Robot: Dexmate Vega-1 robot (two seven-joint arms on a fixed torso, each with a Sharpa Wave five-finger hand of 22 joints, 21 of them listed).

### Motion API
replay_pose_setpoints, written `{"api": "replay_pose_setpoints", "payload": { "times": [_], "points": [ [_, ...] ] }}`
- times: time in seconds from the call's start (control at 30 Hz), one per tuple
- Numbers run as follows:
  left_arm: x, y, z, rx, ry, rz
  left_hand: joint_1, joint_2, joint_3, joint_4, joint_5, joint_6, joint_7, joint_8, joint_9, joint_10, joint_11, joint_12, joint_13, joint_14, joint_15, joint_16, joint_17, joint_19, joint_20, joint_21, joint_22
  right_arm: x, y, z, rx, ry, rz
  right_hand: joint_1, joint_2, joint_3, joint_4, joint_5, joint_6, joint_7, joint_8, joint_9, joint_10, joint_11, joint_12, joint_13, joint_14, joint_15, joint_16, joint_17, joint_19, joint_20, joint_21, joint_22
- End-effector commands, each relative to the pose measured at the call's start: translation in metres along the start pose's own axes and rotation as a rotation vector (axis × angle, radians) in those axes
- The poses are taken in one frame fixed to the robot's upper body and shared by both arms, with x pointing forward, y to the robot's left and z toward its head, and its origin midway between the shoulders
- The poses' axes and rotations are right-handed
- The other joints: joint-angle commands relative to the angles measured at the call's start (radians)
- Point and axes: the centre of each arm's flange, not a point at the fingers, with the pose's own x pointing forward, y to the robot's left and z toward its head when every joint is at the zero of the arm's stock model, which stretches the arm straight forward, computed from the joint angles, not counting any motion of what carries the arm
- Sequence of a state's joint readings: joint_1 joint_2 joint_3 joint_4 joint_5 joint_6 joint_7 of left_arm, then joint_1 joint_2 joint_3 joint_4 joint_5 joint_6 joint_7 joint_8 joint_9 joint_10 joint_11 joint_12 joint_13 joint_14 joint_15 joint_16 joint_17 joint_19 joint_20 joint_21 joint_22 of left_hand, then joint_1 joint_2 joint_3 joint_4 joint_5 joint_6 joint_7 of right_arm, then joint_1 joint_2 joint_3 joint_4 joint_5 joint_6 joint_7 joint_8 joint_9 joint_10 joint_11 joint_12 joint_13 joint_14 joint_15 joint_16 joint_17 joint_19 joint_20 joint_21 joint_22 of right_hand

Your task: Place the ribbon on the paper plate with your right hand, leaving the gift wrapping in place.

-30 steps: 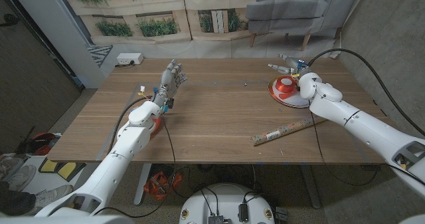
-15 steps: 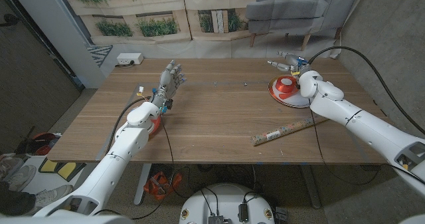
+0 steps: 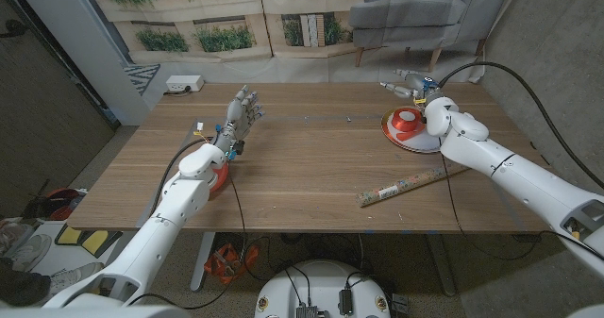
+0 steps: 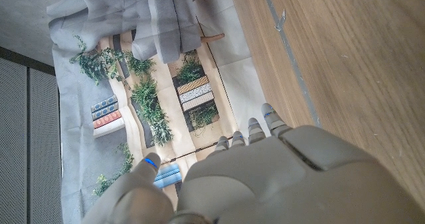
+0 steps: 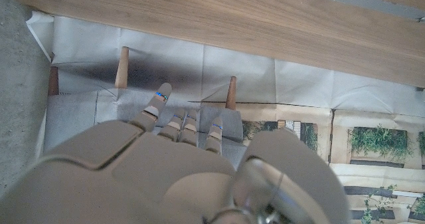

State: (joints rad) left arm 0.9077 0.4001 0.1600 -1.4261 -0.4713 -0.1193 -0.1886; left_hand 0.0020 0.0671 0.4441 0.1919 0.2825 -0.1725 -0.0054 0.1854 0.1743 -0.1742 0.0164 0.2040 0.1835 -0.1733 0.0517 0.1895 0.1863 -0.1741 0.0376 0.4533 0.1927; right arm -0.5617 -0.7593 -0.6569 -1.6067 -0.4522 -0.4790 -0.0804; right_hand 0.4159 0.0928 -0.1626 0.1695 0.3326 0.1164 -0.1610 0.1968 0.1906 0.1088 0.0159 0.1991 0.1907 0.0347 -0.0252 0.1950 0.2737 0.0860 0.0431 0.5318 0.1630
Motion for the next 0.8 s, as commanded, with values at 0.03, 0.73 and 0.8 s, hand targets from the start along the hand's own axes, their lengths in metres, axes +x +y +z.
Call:
{"api": "replay_pose_setpoints", "payload": {
  "times": [0.03, 0.73, 0.8],
  "points": [
    [0.005, 0.000, -0.004, -0.004, 0.008, -0.017, 0.001, 0.110, -0.002, -0.001, 0.007, -0.103, -0.008, 0.000, 0.005, -0.229, 0.002, 0.002, 0.005, -0.224, 0.005, 0.006, 0.002, -0.183, 0.005, 0.001, 0.005, 0.004, -0.009, 0.003, -0.003, -0.003, -0.017, -0.008, 0.005, -0.006, 0.003, 0.001, 0.007, -0.003, 0.008, 0.002, 0.011, 0.002, 0.005, 0.001, -0.004, -0.001, 0.002, 0.000, 0.004, 0.007, -0.004, 0.003],
    [0.026, -0.005, -0.012, -0.006, 0.031, -0.093, 0.000, 0.111, -0.002, 0.000, 0.007, -0.104, -0.007, 0.000, 0.006, -0.229, 0.004, 0.002, 0.005, -0.224, 0.006, 0.005, 0.003, -0.183, 0.004, -0.001, 0.005, -0.012, -0.016, 0.002, -0.023, 0.016, -0.045, -0.023, 0.010, -0.011, -0.003, 0.003, 0.017, 0.005, 0.009, 0.001, 0.013, 0.001, 0.004, 0.000, 0.000, -0.001, 0.003, -0.012, 0.011, 0.006, -0.015, 0.003],
    [0.025, -0.007, -0.013, -0.006, 0.038, -0.100, 0.000, 0.111, -0.002, 0.000, 0.007, -0.105, -0.007, 0.000, 0.006, -0.230, 0.005, 0.002, 0.005, -0.225, 0.006, 0.005, 0.003, -0.183, 0.004, -0.001, 0.005, -0.015, -0.015, 0.001, -0.026, 0.021, -0.047, -0.023, 0.011, -0.012, -0.004, 0.003, 0.018, 0.005, 0.009, 0.001, 0.014, 0.001, 0.004, 0.000, 0.001, -0.001, 0.003, -0.014, 0.013, 0.006, -0.016, 0.003]
  ]
}}
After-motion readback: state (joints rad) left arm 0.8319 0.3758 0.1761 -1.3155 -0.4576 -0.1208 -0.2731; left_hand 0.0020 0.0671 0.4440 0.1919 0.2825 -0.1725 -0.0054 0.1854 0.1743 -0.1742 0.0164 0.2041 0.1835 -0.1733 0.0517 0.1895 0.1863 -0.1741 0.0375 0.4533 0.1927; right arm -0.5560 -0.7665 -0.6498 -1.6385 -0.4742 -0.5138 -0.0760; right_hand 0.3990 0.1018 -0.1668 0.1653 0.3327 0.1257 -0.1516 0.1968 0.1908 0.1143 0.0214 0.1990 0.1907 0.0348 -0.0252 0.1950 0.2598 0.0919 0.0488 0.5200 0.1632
